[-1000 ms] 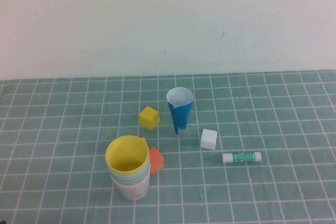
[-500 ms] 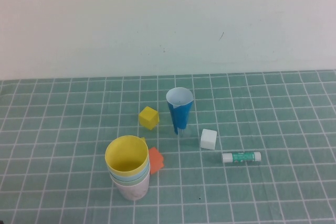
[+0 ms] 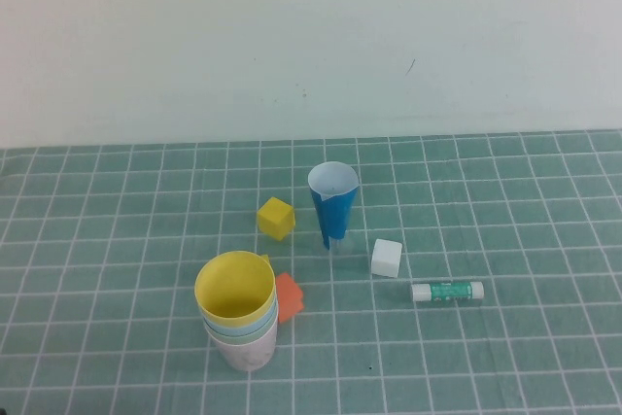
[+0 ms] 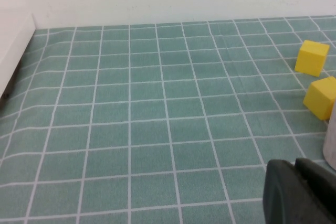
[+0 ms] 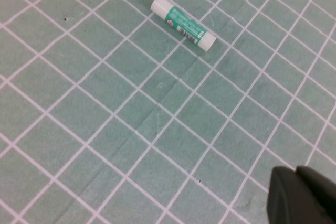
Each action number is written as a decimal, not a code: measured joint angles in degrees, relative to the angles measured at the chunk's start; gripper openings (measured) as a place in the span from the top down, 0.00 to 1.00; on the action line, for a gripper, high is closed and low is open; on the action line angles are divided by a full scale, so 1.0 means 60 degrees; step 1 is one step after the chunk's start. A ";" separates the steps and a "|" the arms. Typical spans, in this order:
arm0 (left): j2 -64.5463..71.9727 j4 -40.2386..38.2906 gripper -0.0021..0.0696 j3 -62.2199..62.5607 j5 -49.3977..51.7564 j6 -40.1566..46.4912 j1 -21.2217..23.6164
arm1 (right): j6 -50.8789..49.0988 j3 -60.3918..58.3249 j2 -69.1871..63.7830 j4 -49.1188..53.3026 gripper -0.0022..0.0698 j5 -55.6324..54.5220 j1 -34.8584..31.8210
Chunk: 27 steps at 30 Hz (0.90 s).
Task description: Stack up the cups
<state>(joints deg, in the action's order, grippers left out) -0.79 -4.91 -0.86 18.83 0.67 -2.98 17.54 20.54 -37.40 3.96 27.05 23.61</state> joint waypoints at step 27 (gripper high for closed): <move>0.0000 0.0021 0.97 0.0000 0.0000 0.0000 0.0021 | 0.0173 -0.3669 0.6304 -0.0436 0.97 -0.1346 -0.5570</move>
<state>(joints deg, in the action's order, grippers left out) -0.79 -4.78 -0.86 18.83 0.67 -2.85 18.58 -1.48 0.42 1.34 18.97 -9.81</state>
